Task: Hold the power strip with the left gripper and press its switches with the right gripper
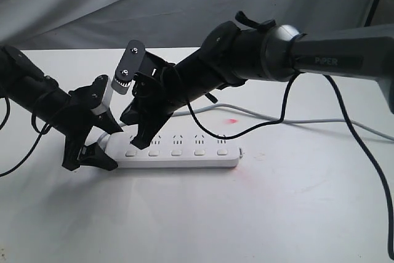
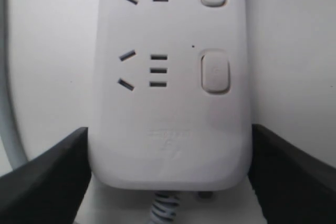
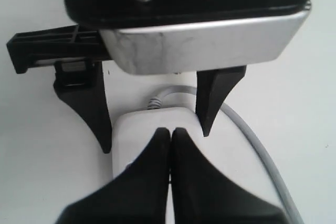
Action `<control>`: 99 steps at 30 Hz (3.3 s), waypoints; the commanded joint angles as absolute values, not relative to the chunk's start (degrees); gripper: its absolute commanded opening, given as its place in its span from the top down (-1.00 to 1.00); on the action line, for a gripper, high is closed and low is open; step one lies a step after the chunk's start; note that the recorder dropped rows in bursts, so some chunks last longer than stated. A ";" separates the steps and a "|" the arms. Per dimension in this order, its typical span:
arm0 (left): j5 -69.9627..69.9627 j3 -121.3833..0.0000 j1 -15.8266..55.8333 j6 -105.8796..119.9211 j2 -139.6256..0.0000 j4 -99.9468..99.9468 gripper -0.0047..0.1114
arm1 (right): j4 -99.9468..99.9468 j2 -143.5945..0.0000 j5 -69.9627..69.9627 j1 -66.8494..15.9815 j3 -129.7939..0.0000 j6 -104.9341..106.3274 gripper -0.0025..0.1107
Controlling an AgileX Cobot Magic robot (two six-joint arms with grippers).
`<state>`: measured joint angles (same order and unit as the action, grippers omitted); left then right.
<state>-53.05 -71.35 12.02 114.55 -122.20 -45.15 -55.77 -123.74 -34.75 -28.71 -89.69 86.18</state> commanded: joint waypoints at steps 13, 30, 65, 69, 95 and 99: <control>-52.30 -71.59 12.26 114.15 -122.08 -44.31 -0.30 | -56.07 -123.52 -33.11 -28.55 -90.10 88.16 0.40; -52.30 -71.59 12.26 114.15 -122.08 -44.31 -0.30 | -69.36 -126.83 -32.24 -28.63 -90.10 101.84 0.38; -52.30 -71.59 12.26 114.15 -122.08 -44.31 -0.30 | -63.47 -129.51 -33.39 -28.63 -88.29 108.24 0.38; -52.30 -71.59 12.26 114.15 -122.08 -44.31 -0.30 | -63.18 -129.51 -33.39 -28.77 -88.36 108.28 0.38; -52.30 -71.59 12.26 114.15 -122.08 -44.31 -0.30 | -62.18 -129.51 -31.26 -29.71 -88.36 109.47 0.38; -52.30 -71.59 12.26 114.15 -122.08 -44.31 -0.30 | -61.92 -129.51 -31.14 -29.71 -88.36 110.14 0.38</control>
<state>-53.05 -71.38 12.02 114.55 -122.20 -45.15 -62.52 -129.65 -31.38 -29.63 -88.50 109.25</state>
